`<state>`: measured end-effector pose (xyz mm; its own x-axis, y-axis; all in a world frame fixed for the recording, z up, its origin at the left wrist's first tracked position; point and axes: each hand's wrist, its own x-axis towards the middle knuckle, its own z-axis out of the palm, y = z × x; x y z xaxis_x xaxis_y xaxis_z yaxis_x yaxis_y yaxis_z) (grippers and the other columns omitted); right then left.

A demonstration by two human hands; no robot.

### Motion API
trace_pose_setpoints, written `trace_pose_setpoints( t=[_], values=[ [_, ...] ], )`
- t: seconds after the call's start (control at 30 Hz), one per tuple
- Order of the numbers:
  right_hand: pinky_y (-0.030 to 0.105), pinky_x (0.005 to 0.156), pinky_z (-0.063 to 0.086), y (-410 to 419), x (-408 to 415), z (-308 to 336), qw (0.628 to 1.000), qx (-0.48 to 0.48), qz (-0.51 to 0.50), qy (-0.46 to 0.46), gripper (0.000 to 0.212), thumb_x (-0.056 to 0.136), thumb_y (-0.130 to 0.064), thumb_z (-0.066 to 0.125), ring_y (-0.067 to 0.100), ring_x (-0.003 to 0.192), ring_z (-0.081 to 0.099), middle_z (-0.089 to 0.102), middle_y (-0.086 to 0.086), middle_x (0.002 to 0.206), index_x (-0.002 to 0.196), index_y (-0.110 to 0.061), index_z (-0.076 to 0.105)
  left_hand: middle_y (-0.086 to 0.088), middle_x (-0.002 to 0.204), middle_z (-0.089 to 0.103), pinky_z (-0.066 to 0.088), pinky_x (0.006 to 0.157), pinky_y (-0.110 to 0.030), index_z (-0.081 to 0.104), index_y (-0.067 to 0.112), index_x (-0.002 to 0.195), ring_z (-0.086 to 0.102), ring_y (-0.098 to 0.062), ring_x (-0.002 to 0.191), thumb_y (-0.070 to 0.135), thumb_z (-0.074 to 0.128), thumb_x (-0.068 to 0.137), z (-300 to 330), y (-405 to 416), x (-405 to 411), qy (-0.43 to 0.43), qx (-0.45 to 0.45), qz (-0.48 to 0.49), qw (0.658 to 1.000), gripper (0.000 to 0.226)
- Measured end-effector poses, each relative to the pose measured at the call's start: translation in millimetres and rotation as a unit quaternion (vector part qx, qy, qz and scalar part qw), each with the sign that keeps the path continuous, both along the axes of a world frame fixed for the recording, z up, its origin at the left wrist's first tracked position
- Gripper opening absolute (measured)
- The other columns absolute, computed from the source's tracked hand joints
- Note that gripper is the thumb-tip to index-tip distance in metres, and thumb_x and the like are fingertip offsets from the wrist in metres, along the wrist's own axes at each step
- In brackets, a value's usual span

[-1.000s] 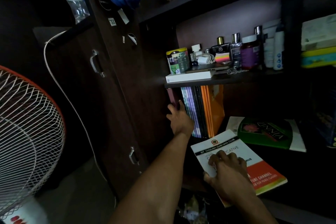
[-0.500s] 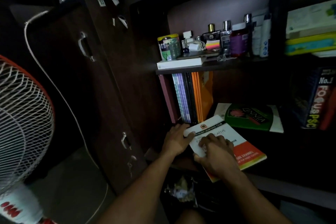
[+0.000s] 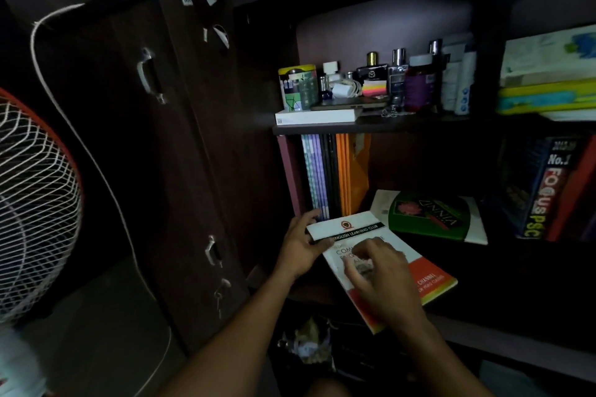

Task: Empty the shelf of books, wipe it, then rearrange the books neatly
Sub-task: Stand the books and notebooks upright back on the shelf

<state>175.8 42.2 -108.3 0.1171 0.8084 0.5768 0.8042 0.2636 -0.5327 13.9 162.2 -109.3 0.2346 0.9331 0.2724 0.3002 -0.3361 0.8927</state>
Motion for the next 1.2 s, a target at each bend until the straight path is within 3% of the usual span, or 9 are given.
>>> trace_pose_setpoints(
  t=[0.1, 0.2, 0.33, 0.43, 0.5, 0.6, 0.67, 0.87, 1.2],
  values=[
    [0.039, 0.063, 0.052, -3, 4, -4, 0.994, 0.087, -0.035, 0.052, 0.017, 0.09, -0.024, 0.067, 0.004, 0.065, 0.054, 0.055, -0.015, 0.071, 0.081, -0.027, 0.052, 0.004, 0.132, 0.059, 0.059, 0.092, -0.039, 0.045, 0.033, 0.145, 0.067, -0.015, 0.111, 0.006, 0.083, 0.08, 10, -12, 5, -0.145, -0.092, 0.028, 0.985, 0.08],
    [0.035, 0.051, 0.049, -1, 8, -6, 0.99, 0.089, -0.048, 0.095, 0.022, 0.09, -0.019, 0.071, 0.007, 0.057, 0.055, 0.057, -0.01, 0.063, 0.077, -0.023, 0.053, -0.006, 0.108, 0.074, 0.061, 0.082, -0.034, 0.06, 0.011, 0.125, 0.073, -0.021, 0.096, -0.009, 0.073, 0.084, 35, -31, 14, -0.308, -0.127, 0.075, 0.94, 0.047],
    [0.031, 0.078, 0.043, 4, 8, -2, 0.996, 0.016, 0.0, 0.083, 0.012, 0.09, -0.031, 0.068, 0.009, 0.093, 0.061, 0.065, -0.015, 0.098, 0.099, -0.031, 0.061, -0.006, 0.104, 0.077, 0.059, 0.078, -0.035, 0.067, 0.011, 0.105, 0.072, -0.022, 0.093, -0.006, 0.064, 0.093, 89, -52, 16, -0.353, 0.004, 0.08, 0.932, 0.021],
    [0.039, 0.109, 0.027, 7, 6, 1, 0.987, -0.155, 0.028, -0.017, 0.057, 0.092, -0.049, 0.058, 0.012, 0.139, 0.036, 0.049, -0.009, 0.146, 0.144, -0.04, 0.039, -0.001, 0.111, 0.075, 0.061, 0.083, -0.038, 0.06, 0.015, 0.116, 0.072, -0.02, 0.102, 0.005, 0.065, 0.096, 100, -66, 8, -0.322, 0.088, 0.099, 0.937, 0.022],
    [0.044, 0.117, 0.016, 9, 4, 3, 0.974, -0.214, 0.04, -0.062, 0.071, 0.093, -0.056, 0.052, 0.015, 0.149, 0.022, 0.035, -0.005, 0.158, 0.154, -0.042, 0.019, 0.005, 0.115, 0.073, 0.061, 0.083, -0.037, 0.055, 0.027, 0.125, 0.071, -0.013, 0.105, 0.019, 0.07, 0.095, 81, -70, 1, -0.231, 0.07, 0.102, 0.965, 0.034],
    [0.044, 0.119, 0.011, 12, 3, 1, 0.967, -0.235, 0.036, -0.095, 0.077, 0.092, -0.062, 0.047, 0.014, 0.152, 0.016, 0.029, -0.003, 0.163, 0.157, -0.043, 0.01, 0.017, 0.122, 0.067, 0.057, 0.093, -0.043, 0.046, 0.055, 0.132, 0.064, -0.01, 0.115, 0.046, 0.07, 0.091, 33, -64, -11, -0.021, -0.015, 0.114, 0.993, 0.048],
    [0.044, 0.119, 0.01, 15, 3, 0, 0.965, -0.238, 0.036, -0.101, 0.077, 0.092, -0.063, 0.046, 0.014, 0.153, 0.015, 0.027, -0.005, 0.163, 0.157, -0.041, 0.011, 0.016, 0.127, 0.065, 0.054, 0.096, -0.05, 0.045, 0.056, 0.13, 0.06, -0.017, 0.12, 0.053, 0.059, 0.092, 11, -55, -16, 0.041, -0.023, 0.139, 0.989, 0.04],
    [0.041, 0.119, 0.01, 19, 4, 0, 0.964, -0.249, 0.024, -0.096, 0.074, 0.091, -0.066, 0.046, 0.012, 0.151, 0.018, 0.029, -0.007, 0.163, 0.156, -0.038, 0.024, 0.003, 0.131, 0.063, 0.046, 0.095, -0.039, 0.045, 0.033, 0.146, 0.054, -0.029, 0.121, 0.037, 0.051, 0.104, 13, -54, -30, 0.088, 0.028, 0.284, 0.954, 0.043],
    [0.042, 0.116, 0.016, 22, 0, -1, 0.952, -0.265, 0.0, -0.153, 0.073, 0.088, -0.072, 0.04, 0.013, 0.149, 0.022, 0.026, -0.011, 0.163, 0.152, -0.038, 0.033, -0.006, 0.133, 0.06, 0.046, 0.094, -0.038, 0.04, 0.027, 0.149, 0.053, -0.027, 0.124, 0.037, 0.045, 0.106, 21, -34, -43, 0.164, 0.025, 0.261, 0.951, 0.045]
  ],
)
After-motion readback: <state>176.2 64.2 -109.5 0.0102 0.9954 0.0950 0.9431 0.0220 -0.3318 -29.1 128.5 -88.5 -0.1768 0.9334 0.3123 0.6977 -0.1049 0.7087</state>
